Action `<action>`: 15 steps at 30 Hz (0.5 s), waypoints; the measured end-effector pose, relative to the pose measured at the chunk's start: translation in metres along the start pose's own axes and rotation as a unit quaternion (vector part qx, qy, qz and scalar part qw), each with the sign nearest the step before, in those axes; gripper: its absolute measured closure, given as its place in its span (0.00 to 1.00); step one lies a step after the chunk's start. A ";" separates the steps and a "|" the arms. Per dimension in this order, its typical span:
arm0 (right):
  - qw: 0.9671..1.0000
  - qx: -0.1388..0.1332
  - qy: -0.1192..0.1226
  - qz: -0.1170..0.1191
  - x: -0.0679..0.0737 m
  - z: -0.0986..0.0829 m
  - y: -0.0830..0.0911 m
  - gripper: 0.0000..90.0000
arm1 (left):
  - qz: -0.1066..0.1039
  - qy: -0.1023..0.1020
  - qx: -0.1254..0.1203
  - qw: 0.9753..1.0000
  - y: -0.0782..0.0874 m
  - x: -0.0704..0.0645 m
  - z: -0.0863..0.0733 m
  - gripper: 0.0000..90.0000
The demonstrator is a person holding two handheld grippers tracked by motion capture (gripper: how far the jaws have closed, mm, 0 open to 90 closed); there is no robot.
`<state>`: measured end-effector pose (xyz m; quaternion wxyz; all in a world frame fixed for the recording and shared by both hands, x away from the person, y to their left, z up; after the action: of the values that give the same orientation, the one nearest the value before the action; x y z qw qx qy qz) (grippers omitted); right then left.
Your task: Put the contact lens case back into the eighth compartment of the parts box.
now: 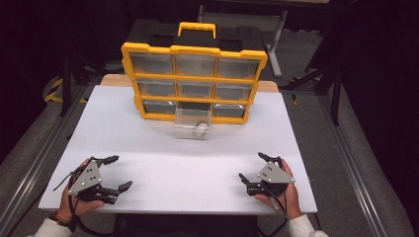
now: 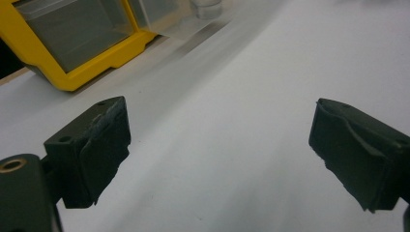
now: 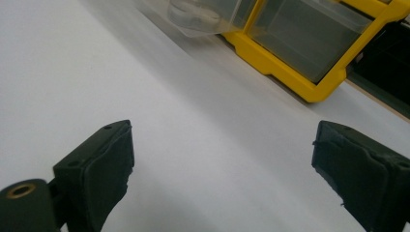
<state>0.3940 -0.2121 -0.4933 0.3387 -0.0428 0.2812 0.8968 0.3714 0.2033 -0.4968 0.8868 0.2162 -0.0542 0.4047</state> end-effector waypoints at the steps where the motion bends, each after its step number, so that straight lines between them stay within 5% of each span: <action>1: 1.000 0.003 -0.002 -0.002 0.000 -0.001 0.000 0.10 | -0.001 0.000 0.000 1.000 0.000 0.000 0.000 0.10; 15: 1.000 -0.002 -0.001 -0.006 -0.001 0.001 0.001 0.10 | 0.000 -0.001 0.001 1.000 -0.001 0.000 0.000 0.10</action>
<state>0.3943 -0.2133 -0.4916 0.3442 -0.0448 0.2786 0.8955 0.3717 0.2030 -0.4972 0.8863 0.2178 -0.0551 0.4049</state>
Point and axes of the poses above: each handheld gripper's, and its own axes: y roughly backward along the jaws, z roughly out of its top, x roughly to its left, the point moved 9 cm from there along -y, roughly forward along the jaws, and after that the axes turned 12 degrees about z, right-handed, at the moved point
